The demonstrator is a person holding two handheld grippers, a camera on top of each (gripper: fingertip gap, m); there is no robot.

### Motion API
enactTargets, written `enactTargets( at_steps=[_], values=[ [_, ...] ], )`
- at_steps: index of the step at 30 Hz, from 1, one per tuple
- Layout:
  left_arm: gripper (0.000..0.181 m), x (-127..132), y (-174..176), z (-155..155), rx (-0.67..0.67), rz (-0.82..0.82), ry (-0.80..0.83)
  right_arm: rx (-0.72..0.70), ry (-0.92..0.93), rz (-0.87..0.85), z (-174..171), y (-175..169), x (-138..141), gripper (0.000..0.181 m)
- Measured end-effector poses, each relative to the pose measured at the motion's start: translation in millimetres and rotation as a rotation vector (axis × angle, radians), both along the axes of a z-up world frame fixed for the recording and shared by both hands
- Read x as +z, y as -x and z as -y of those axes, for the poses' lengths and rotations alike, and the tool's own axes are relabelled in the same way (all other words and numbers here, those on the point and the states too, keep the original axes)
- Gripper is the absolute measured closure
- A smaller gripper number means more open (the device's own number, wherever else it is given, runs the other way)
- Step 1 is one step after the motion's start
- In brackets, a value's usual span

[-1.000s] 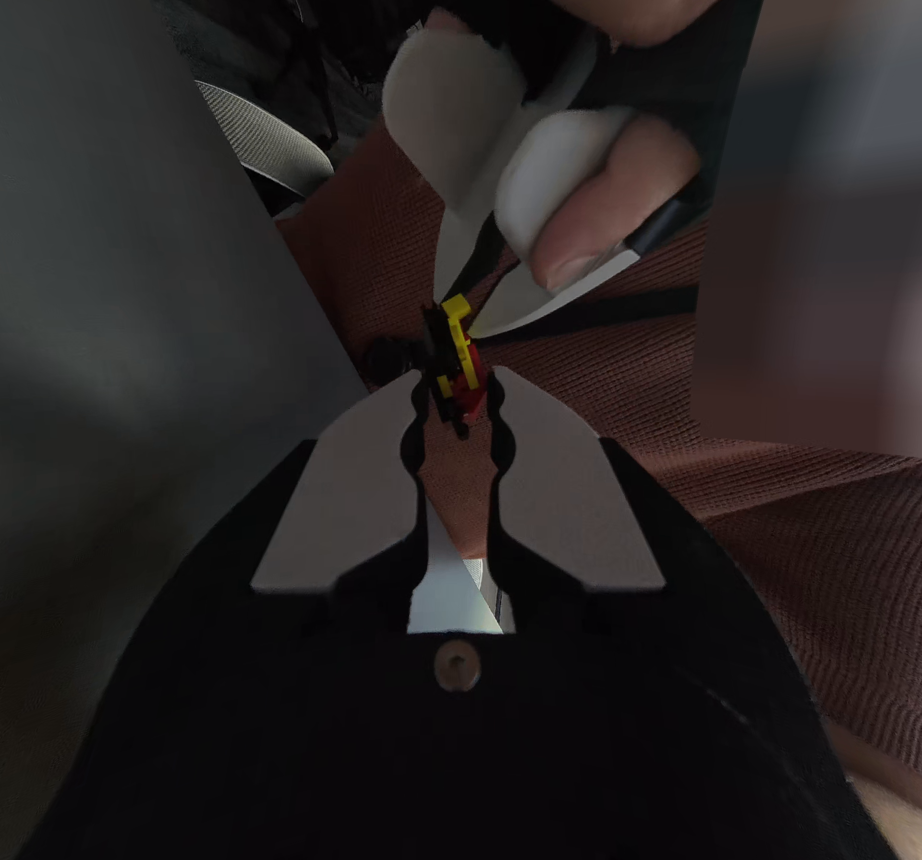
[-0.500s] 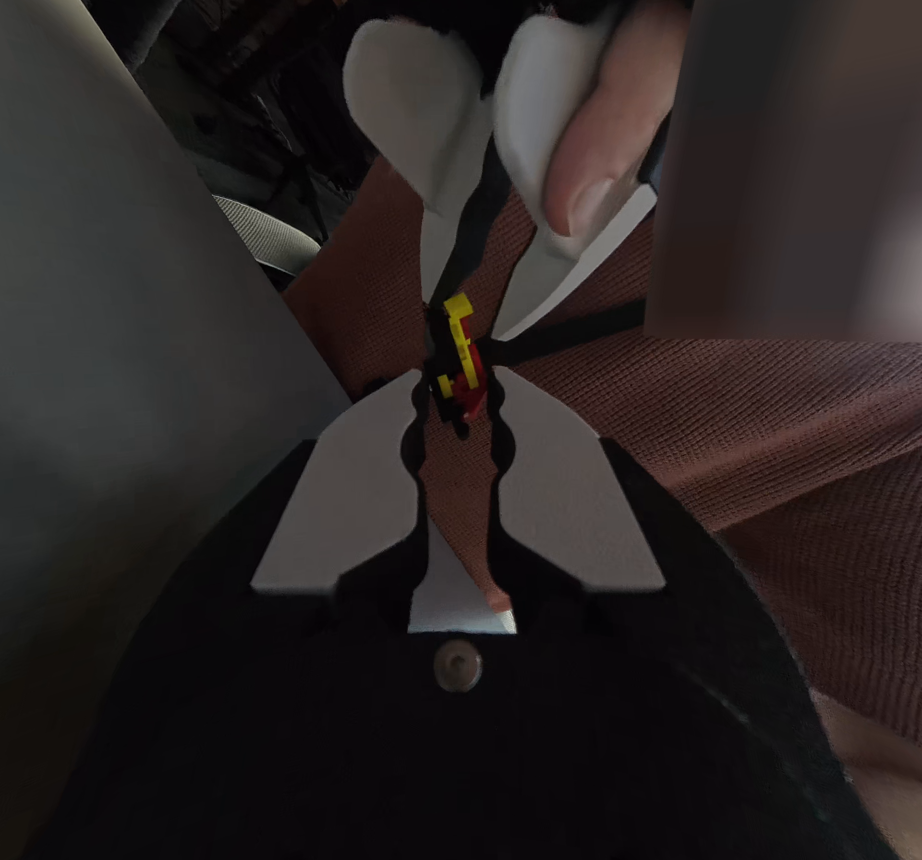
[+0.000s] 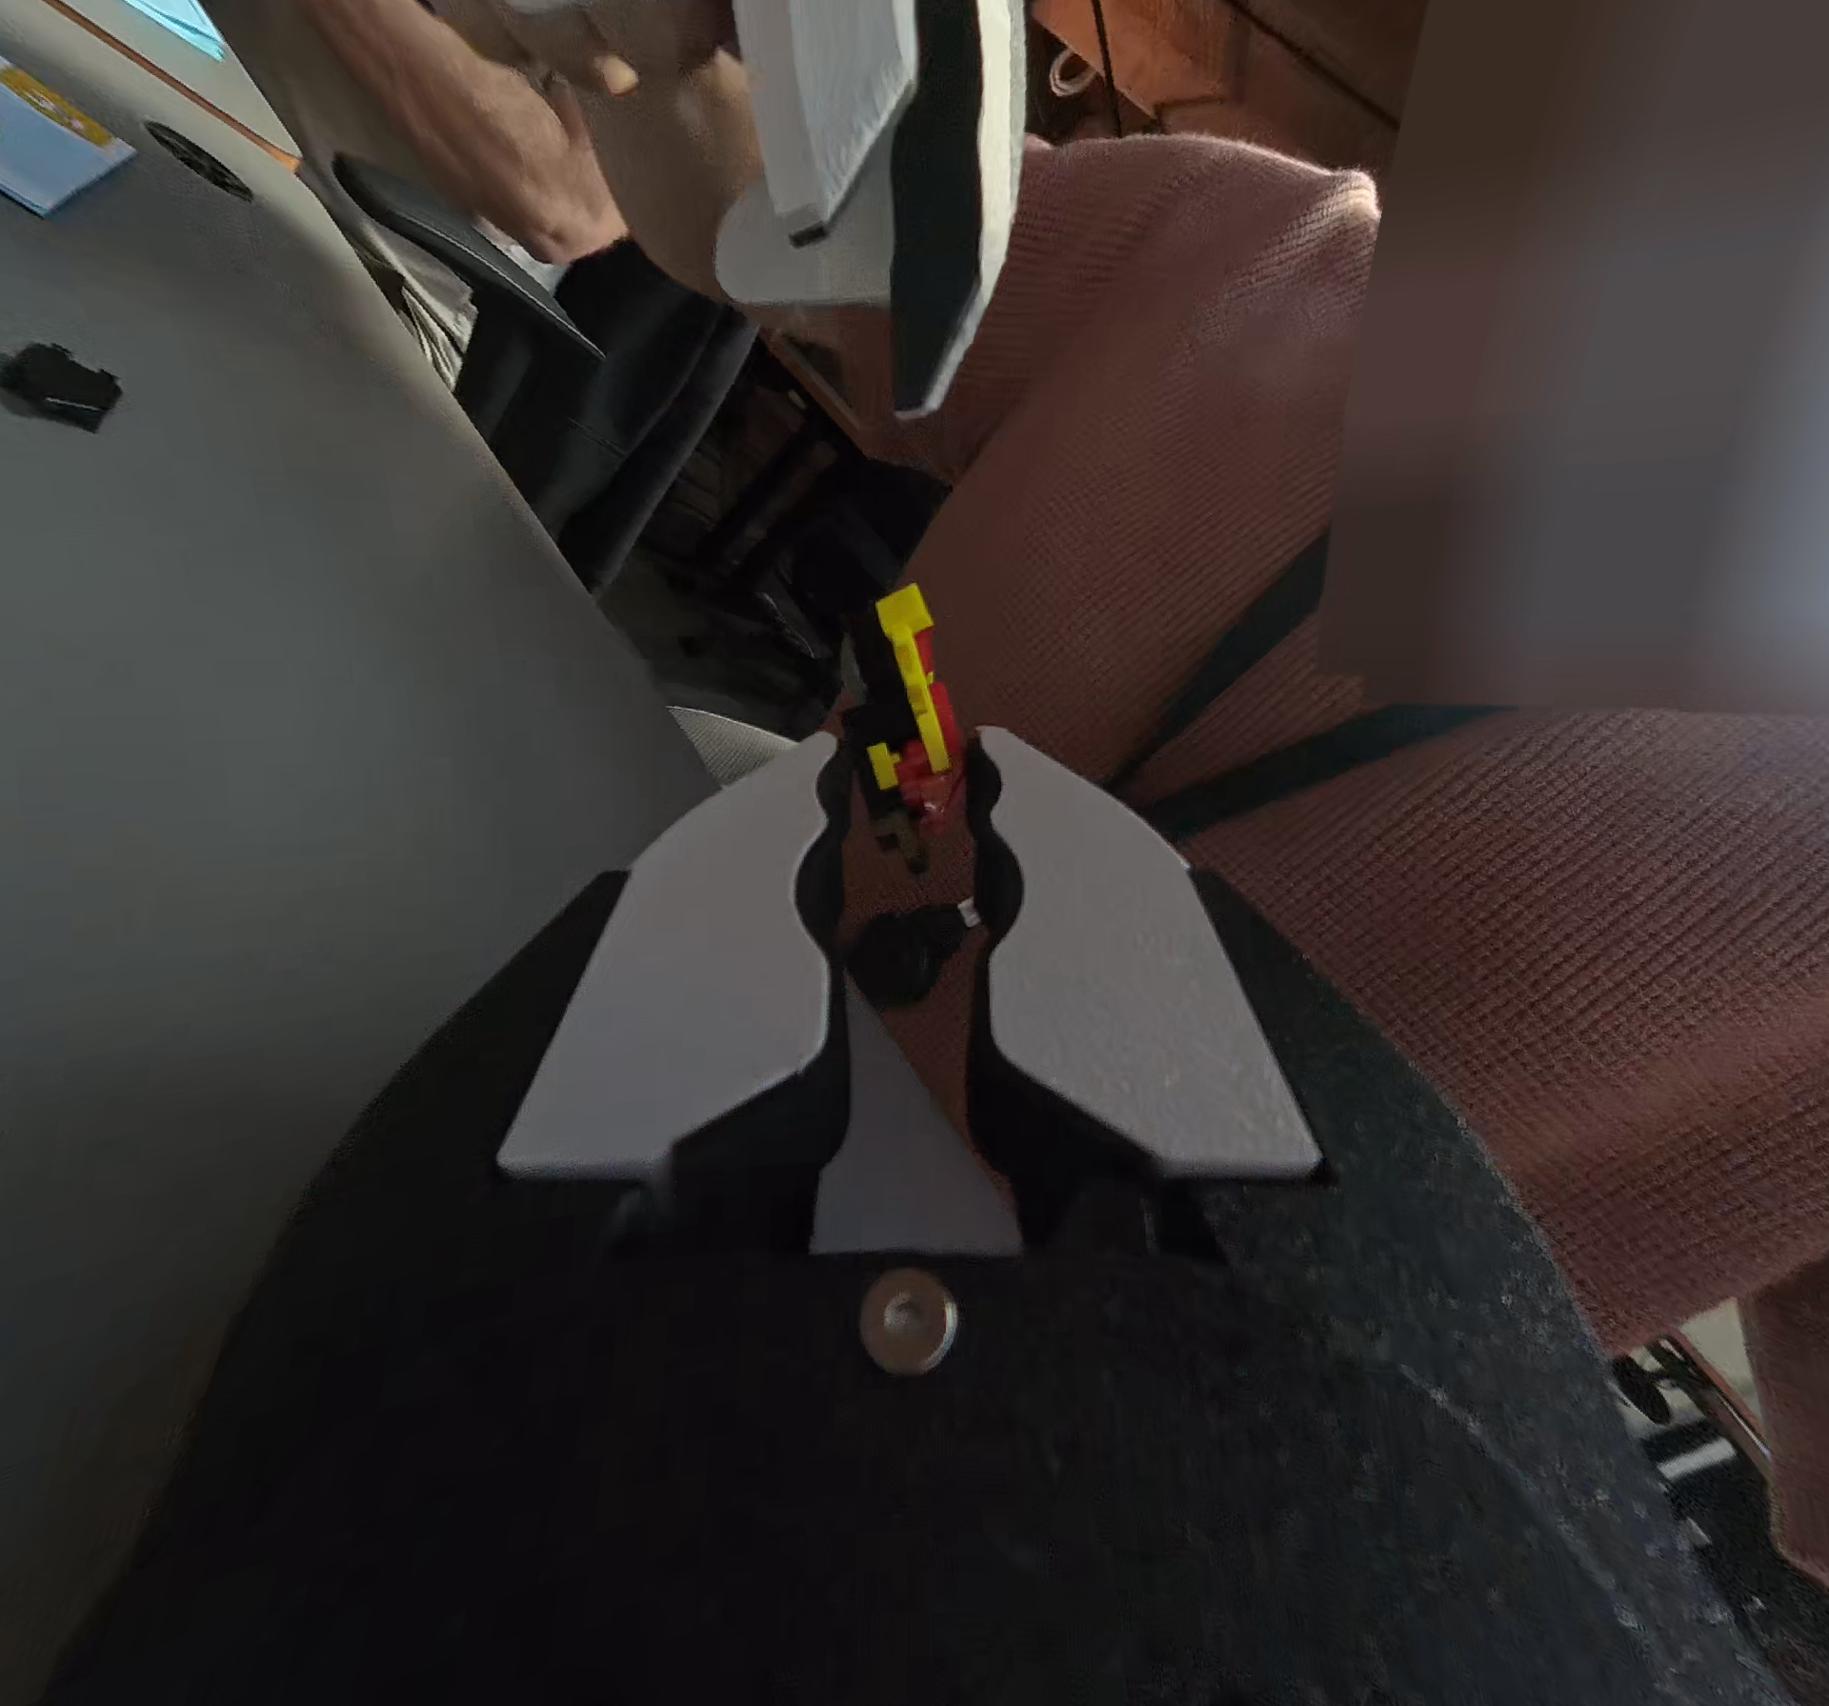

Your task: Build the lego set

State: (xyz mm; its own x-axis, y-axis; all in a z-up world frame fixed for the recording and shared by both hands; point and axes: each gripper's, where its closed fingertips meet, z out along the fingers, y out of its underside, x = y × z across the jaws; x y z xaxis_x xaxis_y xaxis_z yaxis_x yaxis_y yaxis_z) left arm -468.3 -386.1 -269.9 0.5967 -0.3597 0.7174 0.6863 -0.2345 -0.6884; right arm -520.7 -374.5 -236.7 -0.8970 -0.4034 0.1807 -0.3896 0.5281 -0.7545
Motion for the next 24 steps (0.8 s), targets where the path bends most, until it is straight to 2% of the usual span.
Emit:
enactTargets(
  at_steps=[1, 3, 4, 6, 9, 14, 24],
  values=[
    [0.16, 1, 6, 1, 0.067, -0.023, -0.01, -0.108, 0.072, 0.247, -2, -4, 7, 0.149],
    [0.159, 1, 13, 2, 0.173, -0.061, -0.025, -0.279, 0.153, 0.662, -5, -11, 7, 0.151],
    [0.159, 1, 16, 2, 0.214, -0.081, -0.031, -0.313, 0.153, 0.779, -6, -18, -1, 0.151],
    [0.159, 2, 18, 2, 0.266, -0.113, -0.045, -0.396, 0.163, 0.887, -5, -23, -16, 0.148],
    [0.16, -1, 16, -2, 0.281, -0.139, -0.034, -0.431, 0.173, 1.071, -3, -24, -19, 0.151],
    [0.159, -5, 13, -8, 0.267, -0.175, -0.001, -0.441, 0.109, 1.132, -2, -27, -32, 0.154],
    [0.159, -9, 16, -9, 0.26, -0.167, 0.023, -0.441, 0.084, 1.074, 2, -26, -36, 0.164]
  ],
)
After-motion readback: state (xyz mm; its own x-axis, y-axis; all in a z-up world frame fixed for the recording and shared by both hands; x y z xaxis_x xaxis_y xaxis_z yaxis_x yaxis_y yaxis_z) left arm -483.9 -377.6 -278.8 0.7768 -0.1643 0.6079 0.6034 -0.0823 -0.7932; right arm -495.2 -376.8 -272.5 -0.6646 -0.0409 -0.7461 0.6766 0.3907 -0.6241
